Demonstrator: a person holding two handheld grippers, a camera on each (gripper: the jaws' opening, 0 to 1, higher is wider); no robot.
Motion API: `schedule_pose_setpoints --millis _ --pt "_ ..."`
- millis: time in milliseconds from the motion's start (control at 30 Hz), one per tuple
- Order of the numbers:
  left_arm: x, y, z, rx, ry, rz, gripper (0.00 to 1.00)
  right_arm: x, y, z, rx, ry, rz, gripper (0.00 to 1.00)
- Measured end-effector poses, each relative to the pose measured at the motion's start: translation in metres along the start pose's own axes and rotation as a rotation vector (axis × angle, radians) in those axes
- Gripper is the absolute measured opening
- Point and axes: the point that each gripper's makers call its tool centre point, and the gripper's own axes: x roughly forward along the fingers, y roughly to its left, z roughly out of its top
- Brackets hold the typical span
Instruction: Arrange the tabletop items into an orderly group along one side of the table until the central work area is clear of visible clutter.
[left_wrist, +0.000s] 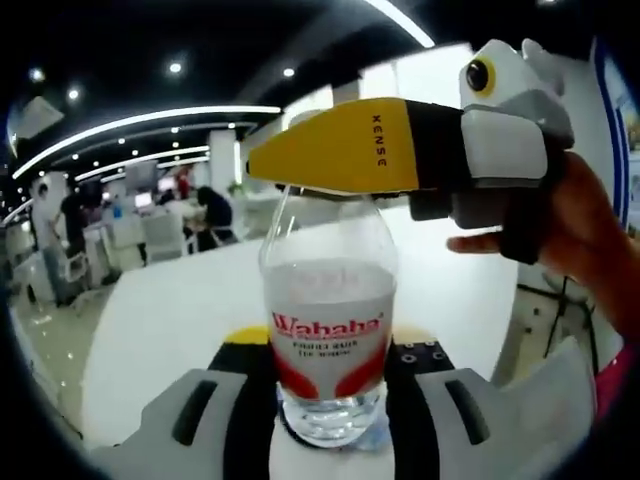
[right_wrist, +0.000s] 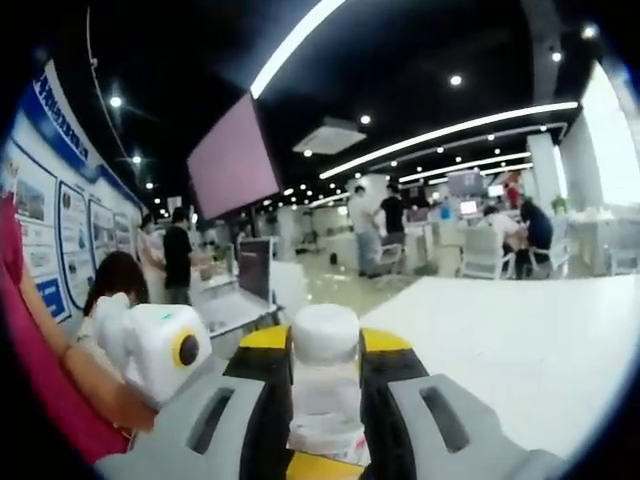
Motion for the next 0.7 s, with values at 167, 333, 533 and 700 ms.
schedule_pose_setpoints --millis 167,333,533,700 --pt "-0.003 -0.008 0.000 -0.017 -0.002 -0.098 0.37 -0.004 0.005 -0.002 -0.005 0.039 0.059 0.25" --pt "-0.009 -0.020 0.000 0.014 0.000 -0.230 0.37 -0.011 0.007 -0.003 -0.079 0.064 0.098 0.37" --pt "-0.023 -0.032 0.006 -0.002 -0.022 -0.439 0.38 -0.025 0.035 -0.016 -0.180 0.133 0.286 0.42" --pt "-0.036 -0.042 0.002 0.018 0.004 -0.575 0.38 -0.032 0.049 -0.013 -0.179 0.121 0.359 0.45"
